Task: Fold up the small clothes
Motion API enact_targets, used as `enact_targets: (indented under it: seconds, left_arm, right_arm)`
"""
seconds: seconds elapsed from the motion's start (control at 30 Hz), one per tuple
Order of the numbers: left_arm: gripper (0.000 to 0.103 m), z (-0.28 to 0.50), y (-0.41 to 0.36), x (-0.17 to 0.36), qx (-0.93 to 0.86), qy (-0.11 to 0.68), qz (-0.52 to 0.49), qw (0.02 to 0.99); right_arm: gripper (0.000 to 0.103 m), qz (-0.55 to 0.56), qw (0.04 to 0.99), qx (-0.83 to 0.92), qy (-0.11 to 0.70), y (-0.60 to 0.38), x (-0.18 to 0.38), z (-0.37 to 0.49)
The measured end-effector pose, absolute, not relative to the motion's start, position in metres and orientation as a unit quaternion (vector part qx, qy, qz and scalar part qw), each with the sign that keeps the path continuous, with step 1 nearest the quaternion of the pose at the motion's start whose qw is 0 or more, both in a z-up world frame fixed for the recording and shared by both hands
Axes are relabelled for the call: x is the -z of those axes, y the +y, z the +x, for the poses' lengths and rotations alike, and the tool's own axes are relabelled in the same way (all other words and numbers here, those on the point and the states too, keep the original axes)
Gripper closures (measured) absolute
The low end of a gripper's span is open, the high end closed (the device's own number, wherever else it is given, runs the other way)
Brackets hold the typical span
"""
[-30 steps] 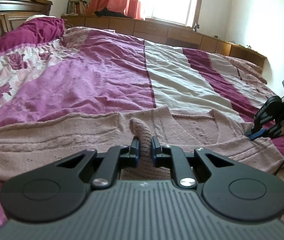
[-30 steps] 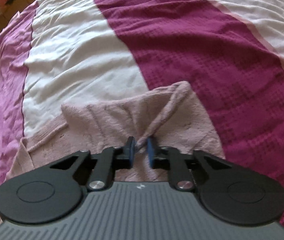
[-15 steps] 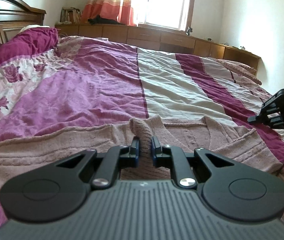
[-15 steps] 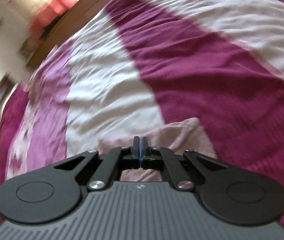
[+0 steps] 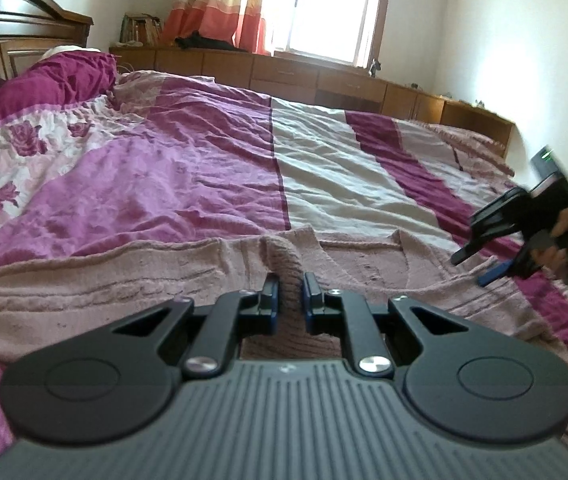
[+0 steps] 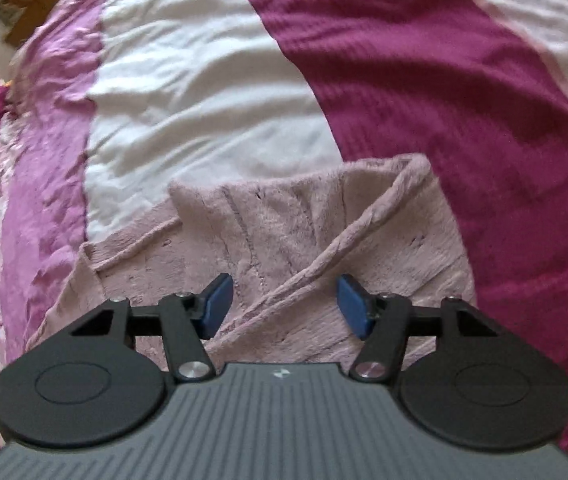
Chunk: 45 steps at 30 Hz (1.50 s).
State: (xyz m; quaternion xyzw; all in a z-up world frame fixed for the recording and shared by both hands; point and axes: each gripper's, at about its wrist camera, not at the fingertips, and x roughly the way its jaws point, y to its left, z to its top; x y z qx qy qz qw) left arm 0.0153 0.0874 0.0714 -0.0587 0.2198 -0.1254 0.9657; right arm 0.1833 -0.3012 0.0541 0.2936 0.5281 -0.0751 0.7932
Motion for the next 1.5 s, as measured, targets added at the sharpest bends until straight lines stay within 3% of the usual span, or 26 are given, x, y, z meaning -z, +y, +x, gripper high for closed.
enact_targets:
  seconds: [0.07,0.13,0.2,0.23,0.33,0.7,1.0,1.17,1.2,1.27,1.5]
  left_arm:
    - [0.089,0.01,0.089,-0.072,0.129,0.219,-0.064,0.965]
    - [0.089,0.005,0.088,-0.071,0.132,0.219,-0.062,0.965]
    - [0.089,0.002,0.087,-0.07,0.136,0.219,-0.062,0.964]
    - [0.089,0.001,0.086,-0.07,0.138,0.218,-0.063,0.964]
    - [0.089,0.0,0.085,-0.07,0.141,0.218,-0.065,0.964]
    - [0.089,0.019,0.079,-0.082,0.137,0.201,-0.043,0.969]
    - [0.089,0.104,0.082,-0.028,0.082,0.303,-0.024,0.949]
    - [0.077,0.115,0.108,-0.014,0.073,0.34,-0.081,0.934]
    - [0.075,0.112,0.111,-0.015,0.071,0.337,-0.088,0.935]
    - [0.071,0.109,0.118,-0.018,0.066,0.333,-0.102,0.935]
    - [0.071,0.095,0.121,-0.033,0.085,0.333,-0.134,0.929]
  right_arm:
    - [0.046,0.286,0.791,0.098,0.532,-0.296,-0.051,0.189]
    - [0.073,0.267,0.79,0.12,0.538,-0.292,-0.048,0.193]
    - [0.09,0.252,0.789,0.135,0.543,-0.292,-0.047,0.194]
    - [0.096,0.256,0.789,0.138,0.542,-0.294,-0.047,0.193]
    - [0.099,0.28,0.793,0.134,0.525,-0.304,-0.051,0.183]
    - [0.1,0.365,0.827,0.095,0.417,-0.338,-0.076,0.151]
    - [0.097,0.339,0.839,0.075,0.419,-0.331,-0.041,0.168]
    - [0.068,0.328,0.857,0.048,0.394,-0.337,-0.046,0.143]
    - [0.058,0.315,0.866,0.047,0.385,-0.337,-0.049,0.135]
    - [0.051,0.276,0.887,0.052,0.366,-0.335,-0.057,0.113]
    - [0.05,0.217,0.919,0.048,0.326,-0.33,-0.062,0.035]
